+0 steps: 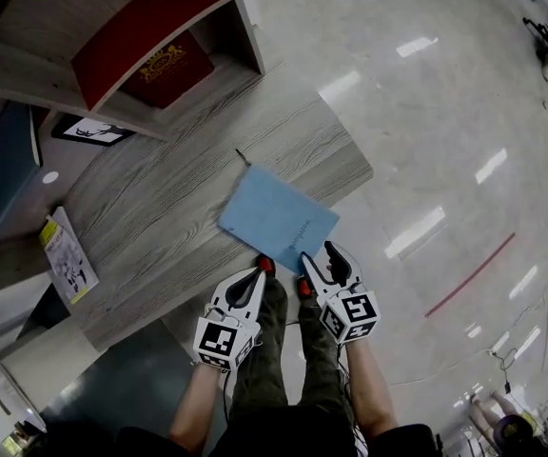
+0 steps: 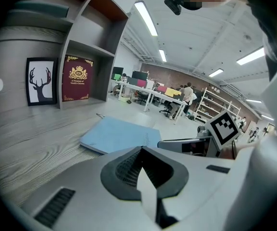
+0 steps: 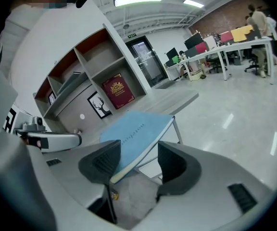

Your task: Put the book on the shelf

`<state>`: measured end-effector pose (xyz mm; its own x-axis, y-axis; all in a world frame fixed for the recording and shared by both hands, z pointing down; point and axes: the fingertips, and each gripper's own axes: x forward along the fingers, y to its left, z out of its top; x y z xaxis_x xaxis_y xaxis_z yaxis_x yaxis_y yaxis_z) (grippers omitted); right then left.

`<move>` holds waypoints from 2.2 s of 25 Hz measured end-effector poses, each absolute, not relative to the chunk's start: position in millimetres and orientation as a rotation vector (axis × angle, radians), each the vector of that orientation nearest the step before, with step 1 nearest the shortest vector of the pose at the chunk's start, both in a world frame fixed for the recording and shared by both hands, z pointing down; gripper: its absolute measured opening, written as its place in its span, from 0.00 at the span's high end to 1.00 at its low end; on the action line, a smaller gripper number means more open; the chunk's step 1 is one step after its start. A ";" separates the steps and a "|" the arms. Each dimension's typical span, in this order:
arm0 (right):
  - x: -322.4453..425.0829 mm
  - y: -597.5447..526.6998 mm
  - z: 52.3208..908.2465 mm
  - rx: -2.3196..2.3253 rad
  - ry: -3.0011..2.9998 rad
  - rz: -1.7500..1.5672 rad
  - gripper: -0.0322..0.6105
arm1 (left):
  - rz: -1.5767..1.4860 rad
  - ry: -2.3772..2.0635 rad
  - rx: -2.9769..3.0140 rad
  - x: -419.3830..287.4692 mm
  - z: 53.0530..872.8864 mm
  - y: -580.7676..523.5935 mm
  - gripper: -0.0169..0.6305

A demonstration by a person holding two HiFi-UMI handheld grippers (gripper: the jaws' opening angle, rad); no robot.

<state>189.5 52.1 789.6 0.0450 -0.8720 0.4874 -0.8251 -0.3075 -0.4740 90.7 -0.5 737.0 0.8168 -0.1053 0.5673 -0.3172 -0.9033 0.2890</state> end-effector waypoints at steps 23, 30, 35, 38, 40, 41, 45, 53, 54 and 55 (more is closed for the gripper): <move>184.8 28.1 808.1 -2.038 1.830 -1.184 0.51 | 0.837 -0.324 2.609 85.2 755.0 -18.1 0.97; 186.4 29.6 802.9 -2.104 1.845 -1.153 0.57 | 0.813 -0.367 2.622 79.6 746.3 -23.3 0.97; 184.2 29.4 789.4 -2.125 1.877 -1.142 0.69 | 0.776 -0.409 2.640 75.8 731.5 -25.9 0.97; 182.5 30.0 780.0 -2.131 1.894 -1.137 0.74 | 0.746 -0.430 2.655 73.1 716.8 -25.4 0.97; 180.6 29.0 770.7 -2.127 1.911 -1.123 0.77 | 0.724 -0.453 2.667 70.0 706.0 -26.0 0.97; 179.1 28.3 765.5 -2.122 1.918 -1.115 0.79 | 0.713 -0.466 2.673 68.0 700.5 -26.4 0.97; 169.6 27.3 745.6 -2.106 1.944 -1.110 0.83 | 0.680 -0.517 2.697 56.1 676.6 -25.2 0.97; 152.5 22.6 691.2 -2.119 2.055 -0.993 0.85 | 0.562 -0.620 2.705 30.5 623.8 -18.0 0.97; 150.5 22.8 683.2 -2.118 2.066 -0.975 0.85 | 0.544 -0.630 2.700 27.5 618.1 -16.6 0.97; 148.4 23.5 675.5 -2.119 2.076 -0.957 0.85 | 0.530 -0.640 2.698 24.5 612.7 -14.9 0.97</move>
